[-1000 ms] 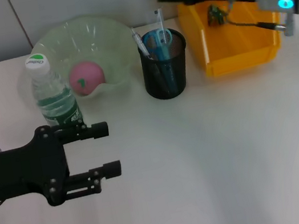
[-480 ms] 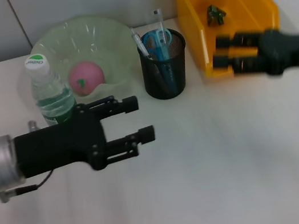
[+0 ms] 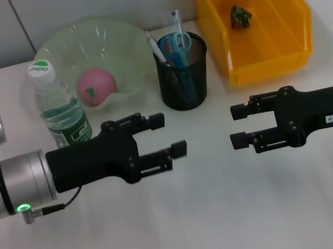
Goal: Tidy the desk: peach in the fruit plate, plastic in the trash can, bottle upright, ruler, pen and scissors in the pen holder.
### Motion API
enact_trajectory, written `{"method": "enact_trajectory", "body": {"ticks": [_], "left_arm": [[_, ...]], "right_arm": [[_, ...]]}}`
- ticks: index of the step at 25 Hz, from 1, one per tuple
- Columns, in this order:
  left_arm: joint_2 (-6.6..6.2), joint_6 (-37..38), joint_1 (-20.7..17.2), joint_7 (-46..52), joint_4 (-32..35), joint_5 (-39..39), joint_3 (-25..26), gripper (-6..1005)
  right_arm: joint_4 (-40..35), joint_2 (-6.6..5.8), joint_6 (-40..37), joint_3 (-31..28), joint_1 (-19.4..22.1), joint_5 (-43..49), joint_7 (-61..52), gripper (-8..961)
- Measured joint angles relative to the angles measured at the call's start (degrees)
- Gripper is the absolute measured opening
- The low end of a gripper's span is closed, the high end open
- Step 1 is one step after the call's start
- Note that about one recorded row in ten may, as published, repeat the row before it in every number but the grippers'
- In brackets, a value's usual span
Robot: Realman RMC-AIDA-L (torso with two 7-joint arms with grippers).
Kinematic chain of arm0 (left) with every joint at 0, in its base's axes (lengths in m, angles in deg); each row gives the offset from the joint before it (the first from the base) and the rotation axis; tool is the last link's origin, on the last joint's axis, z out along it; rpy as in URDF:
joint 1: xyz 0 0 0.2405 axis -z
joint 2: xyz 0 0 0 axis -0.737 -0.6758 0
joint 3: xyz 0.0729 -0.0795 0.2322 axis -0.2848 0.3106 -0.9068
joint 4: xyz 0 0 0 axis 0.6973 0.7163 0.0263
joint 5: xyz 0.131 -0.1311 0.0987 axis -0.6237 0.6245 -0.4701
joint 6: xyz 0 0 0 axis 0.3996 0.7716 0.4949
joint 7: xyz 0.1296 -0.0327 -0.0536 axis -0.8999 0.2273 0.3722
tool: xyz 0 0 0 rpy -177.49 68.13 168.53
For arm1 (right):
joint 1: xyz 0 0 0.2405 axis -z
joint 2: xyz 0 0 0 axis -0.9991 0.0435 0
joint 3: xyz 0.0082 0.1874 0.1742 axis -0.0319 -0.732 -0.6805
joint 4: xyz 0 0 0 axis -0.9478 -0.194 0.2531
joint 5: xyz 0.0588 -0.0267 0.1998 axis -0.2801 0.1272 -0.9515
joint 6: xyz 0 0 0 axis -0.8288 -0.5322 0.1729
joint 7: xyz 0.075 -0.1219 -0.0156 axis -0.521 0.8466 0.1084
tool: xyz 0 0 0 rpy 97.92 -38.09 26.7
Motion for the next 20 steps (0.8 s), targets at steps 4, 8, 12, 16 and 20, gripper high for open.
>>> {"method": "enact_trajectory", "body": {"ticks": [4, 8, 12, 16, 20], "left_arm": [[-0.15, -0.67, 0.22, 1.33, 0.45, 0.3, -2.56, 772], [-0.16, -0.87, -0.12, 0.99, 0.82, 0.35, -2.31, 773], [-0.1, -0.63, -0.36, 0.48, 1.03, 0.43, -2.44, 790], [-0.1, -0.31, -0.4, 0.43, 1.03, 0.2, -2.78, 802], [-0.29, 1.01, -0.81, 0.43, 1.91, 0.04, -3.76, 802]], "right_arm": [[-0.06, -0.03, -0.16, 0.0, -0.44, 0.87, 0.03, 713], [-0.29, -0.05, -0.03, -0.07, -0.44, 0.9, 0.02, 713], [-0.7, -0.06, -0.37, -0.2, -0.44, 0.91, -0.28, 713], [-0.73, -0.03, -0.6, -0.1, -0.42, 0.91, -0.35, 713], [-0.73, 0.06, -0.67, -0.04, -0.42, 0.91, -0.39, 713]]}}
